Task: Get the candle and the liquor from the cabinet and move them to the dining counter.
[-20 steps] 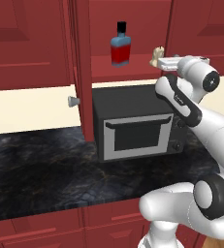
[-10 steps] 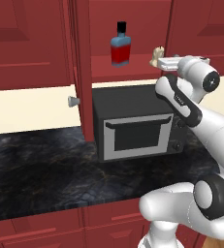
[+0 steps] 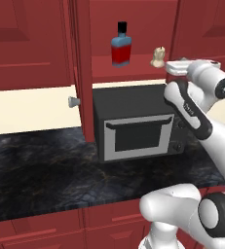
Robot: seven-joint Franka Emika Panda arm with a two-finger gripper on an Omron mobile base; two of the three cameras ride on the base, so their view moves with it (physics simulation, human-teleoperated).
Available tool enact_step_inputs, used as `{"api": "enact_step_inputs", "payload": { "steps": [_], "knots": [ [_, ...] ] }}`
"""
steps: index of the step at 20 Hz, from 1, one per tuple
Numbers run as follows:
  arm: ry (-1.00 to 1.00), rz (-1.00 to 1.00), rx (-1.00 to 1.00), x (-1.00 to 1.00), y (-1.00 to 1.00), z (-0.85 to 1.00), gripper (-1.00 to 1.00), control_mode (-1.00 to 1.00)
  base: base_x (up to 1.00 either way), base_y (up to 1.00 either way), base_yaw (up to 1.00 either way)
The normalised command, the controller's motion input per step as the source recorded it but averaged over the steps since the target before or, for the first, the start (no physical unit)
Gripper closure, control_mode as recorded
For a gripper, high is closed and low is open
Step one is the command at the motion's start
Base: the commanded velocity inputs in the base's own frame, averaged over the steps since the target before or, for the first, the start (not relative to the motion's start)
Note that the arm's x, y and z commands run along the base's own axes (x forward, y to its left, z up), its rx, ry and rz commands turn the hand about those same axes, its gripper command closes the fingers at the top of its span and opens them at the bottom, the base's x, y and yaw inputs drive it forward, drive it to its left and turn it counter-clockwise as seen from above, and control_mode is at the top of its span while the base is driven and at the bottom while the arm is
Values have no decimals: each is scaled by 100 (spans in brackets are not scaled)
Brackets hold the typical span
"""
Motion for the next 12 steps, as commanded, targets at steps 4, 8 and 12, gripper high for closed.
{"api": "enact_step_inputs", "payload": {
  "steps": [4, 8, 12],
  "knots": [
    [0, 0, 0, -52, -49, 0, 100, -100, 0, 0, 0],
    [0, 0, 0, -57, -58, 0, 100, -100, 0, 0, 0],
    [0, 0, 0, -72, -72, 0, 100, -100, 0, 0, 0]
  ]
}}
